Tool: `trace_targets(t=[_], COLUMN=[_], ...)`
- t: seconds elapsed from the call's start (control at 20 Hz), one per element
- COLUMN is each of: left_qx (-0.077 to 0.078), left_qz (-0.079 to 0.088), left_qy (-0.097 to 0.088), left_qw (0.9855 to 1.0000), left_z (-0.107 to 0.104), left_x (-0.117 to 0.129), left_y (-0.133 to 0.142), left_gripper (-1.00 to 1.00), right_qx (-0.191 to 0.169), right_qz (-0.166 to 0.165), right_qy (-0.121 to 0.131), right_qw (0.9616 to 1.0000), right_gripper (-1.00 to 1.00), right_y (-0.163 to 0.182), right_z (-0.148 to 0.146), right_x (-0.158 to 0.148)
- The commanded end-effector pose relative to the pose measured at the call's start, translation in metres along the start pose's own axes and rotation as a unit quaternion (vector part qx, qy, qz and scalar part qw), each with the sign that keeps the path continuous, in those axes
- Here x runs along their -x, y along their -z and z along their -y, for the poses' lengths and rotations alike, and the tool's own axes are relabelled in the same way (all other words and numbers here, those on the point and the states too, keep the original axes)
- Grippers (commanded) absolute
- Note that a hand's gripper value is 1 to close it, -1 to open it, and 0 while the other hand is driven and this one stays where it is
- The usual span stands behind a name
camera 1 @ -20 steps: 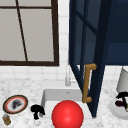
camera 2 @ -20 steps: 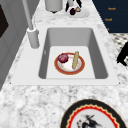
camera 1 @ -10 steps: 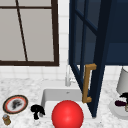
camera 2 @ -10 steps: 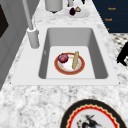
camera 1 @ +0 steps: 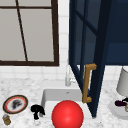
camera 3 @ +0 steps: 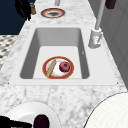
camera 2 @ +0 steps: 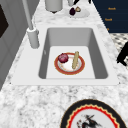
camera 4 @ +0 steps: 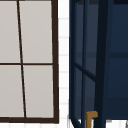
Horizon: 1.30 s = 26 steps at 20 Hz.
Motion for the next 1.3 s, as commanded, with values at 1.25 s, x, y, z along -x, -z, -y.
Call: trace_targets(t=[1.25], left_qx=[0.000], left_qz=[0.000], left_qy=[0.000], left_qw=[1.0000], left_z=[0.000], left_x=[0.000], left_y=[0.000], left_gripper=[0.00], right_qx=[-0.029], right_qz=[0.062], right_qy=[0.078], right_qw=[0.9946], right_gripper=[-1.00], right_y=[0.065], right_z=[-0.030], right_x=[0.058])
